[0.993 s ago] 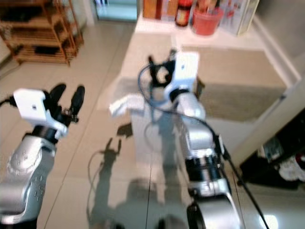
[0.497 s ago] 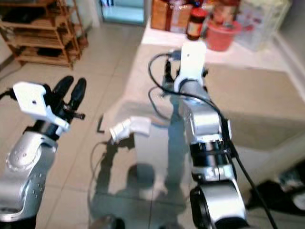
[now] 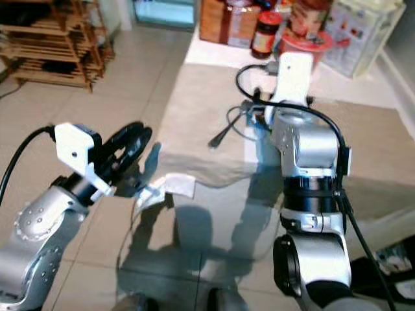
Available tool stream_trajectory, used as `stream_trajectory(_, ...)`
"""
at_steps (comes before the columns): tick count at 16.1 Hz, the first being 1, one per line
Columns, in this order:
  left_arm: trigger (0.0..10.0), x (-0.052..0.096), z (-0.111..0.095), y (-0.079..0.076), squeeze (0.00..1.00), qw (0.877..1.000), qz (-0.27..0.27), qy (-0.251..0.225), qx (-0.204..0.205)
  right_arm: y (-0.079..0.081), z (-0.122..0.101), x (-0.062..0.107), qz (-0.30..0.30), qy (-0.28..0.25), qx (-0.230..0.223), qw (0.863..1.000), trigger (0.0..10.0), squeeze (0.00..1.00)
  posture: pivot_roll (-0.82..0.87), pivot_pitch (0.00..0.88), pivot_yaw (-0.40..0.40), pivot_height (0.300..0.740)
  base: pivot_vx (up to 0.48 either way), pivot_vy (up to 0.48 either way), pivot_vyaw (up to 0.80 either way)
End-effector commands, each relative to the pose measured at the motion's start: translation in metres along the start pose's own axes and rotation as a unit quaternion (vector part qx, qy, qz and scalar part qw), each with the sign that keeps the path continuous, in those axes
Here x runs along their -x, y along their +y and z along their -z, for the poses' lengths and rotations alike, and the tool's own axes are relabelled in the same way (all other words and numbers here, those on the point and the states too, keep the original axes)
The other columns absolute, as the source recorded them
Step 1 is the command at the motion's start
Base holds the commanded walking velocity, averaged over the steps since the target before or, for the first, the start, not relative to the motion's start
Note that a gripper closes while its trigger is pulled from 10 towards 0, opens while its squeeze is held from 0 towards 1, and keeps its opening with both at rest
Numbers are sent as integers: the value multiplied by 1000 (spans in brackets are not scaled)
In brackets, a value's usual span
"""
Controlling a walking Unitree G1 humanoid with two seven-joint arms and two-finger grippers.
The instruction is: Setting the table
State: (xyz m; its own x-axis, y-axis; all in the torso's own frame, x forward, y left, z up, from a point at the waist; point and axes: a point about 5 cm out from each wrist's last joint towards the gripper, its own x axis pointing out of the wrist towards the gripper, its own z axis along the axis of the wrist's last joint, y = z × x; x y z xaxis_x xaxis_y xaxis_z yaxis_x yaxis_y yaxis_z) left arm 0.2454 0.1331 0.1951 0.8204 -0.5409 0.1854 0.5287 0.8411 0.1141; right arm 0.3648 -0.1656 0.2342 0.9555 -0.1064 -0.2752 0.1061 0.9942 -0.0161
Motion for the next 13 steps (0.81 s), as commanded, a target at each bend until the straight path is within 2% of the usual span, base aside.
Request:
stream_trajectory(1, 10000, 2, -3, -7, 0, 1000, 29, 1, -4, -7, -1, 3, -7, 20, 0, 1000, 10000, 0, -71, 88, -15, 740, 0, 0, 0)
stream_trajectory(3, 10000, 3, -3, -13, 0, 998, 55, 7, -3, -13, 7, 7, -16, 66, 9, 998, 10000, 0, -75, 92, -14, 740, 0, 0, 0)
stream_trajectory(7, 10000, 4, -4, -17, 0, 997, 71, 7, -4, -24, 13, 11, -8, 97, 3, 995, 10000, 0, -85, 100, -7, 740, 0, 0, 0)
stream_trajectory(9, 10000, 4, -5, -19, 0, 997, 80, 6, -3, -20, 28, 9, -21, 128, -3, 992, 10000, 0, -83, 103, -4, 740, 0, 0, 0)
stream_trajectory(12, 10000, 3, -8, -21, 0, 996, 90, 5, -3, -8, 42, 4, -51, 135, -24, 989, 10000, 0, -85, 106, 0, 740, 0, 0, 0)
stream_trajectory(13, 10000, 3, -9, -24, 0, 995, 97, 4, -1, -7, 51, 0, -42, 143, -9, 989, 8078, 0, -74, 107, -2, 740, 0, 0, 0)
